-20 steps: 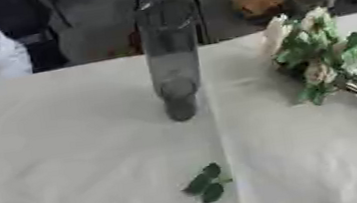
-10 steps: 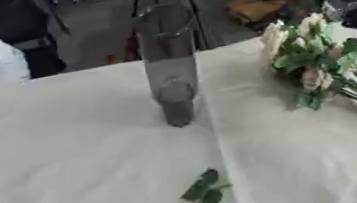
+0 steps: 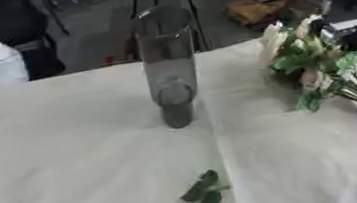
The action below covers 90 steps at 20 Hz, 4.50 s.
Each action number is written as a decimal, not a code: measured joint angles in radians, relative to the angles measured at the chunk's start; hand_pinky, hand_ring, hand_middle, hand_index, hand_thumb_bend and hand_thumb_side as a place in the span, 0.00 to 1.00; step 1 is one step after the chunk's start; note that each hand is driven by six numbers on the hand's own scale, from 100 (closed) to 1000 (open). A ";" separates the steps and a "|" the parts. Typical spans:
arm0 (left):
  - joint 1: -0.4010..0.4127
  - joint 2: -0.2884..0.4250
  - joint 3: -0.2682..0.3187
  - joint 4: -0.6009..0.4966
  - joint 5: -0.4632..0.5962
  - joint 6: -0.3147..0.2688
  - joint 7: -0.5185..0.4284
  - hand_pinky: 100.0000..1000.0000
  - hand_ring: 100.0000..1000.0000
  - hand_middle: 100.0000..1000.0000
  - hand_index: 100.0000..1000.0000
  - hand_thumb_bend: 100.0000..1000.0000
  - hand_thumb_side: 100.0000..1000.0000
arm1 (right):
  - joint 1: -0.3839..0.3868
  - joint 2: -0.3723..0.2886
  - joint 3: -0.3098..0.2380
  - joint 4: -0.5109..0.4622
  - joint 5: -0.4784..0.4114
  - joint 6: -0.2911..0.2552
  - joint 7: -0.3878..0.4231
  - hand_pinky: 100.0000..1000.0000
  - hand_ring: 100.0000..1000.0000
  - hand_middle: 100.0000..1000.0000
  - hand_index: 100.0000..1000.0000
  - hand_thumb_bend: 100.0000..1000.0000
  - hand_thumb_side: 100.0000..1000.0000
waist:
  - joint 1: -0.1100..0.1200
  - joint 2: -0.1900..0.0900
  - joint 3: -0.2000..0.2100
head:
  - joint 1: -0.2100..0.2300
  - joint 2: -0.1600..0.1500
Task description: Arrange flowers into the vase.
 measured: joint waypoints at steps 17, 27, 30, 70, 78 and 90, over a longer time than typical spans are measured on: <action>0.000 0.000 -0.005 0.000 0.004 0.003 0.002 0.85 0.99 0.94 1.00 0.24 1.00 | 0.119 -0.019 -0.122 -0.065 -0.002 0.152 0.251 0.81 0.94 0.89 0.97 0.42 0.52 | 0.003 -0.002 -0.033 | 0.002 -0.016; -0.003 -0.005 -0.006 0.000 0.005 0.005 0.004 0.85 0.99 0.94 1.00 0.24 1.00 | 0.131 -0.009 -0.101 -0.023 0.025 0.191 0.271 0.81 0.94 0.89 0.96 0.39 0.51 | 0.002 0.000 -0.034 | 0.000 -0.017; -0.005 -0.008 -0.006 0.000 0.005 0.005 0.004 0.85 0.99 0.94 1.00 0.23 1.00 | 0.120 0.002 -0.086 0.016 0.044 0.192 0.277 0.81 0.94 0.89 0.96 0.40 0.51 | 0.001 0.003 -0.032 | -0.002 -0.017; -0.018 -0.035 -0.018 0.000 0.016 0.011 0.002 0.87 0.99 0.94 1.00 0.19 1.00 | 0.034 0.143 -0.032 0.316 0.031 0.143 0.154 0.66 0.72 0.77 0.89 0.41 0.47 | 0.020 0.041 -0.019 | -0.058 -0.044; -0.018 -0.035 -0.018 0.000 0.017 0.011 0.002 0.87 0.99 0.94 1.00 0.18 1.00 | 0.030 0.151 -0.031 0.332 -0.019 0.146 0.142 0.71 0.77 0.76 0.88 0.42 0.44 | 0.020 0.041 -0.019 | -0.062 -0.044; -0.019 -0.043 -0.024 0.000 0.018 0.013 0.001 0.87 0.99 0.94 1.00 0.17 1.00 | 0.013 0.192 -0.015 0.409 -0.012 0.115 0.135 0.71 0.76 0.75 0.85 0.36 0.41 | 0.019 0.042 -0.019 | -0.068 -0.055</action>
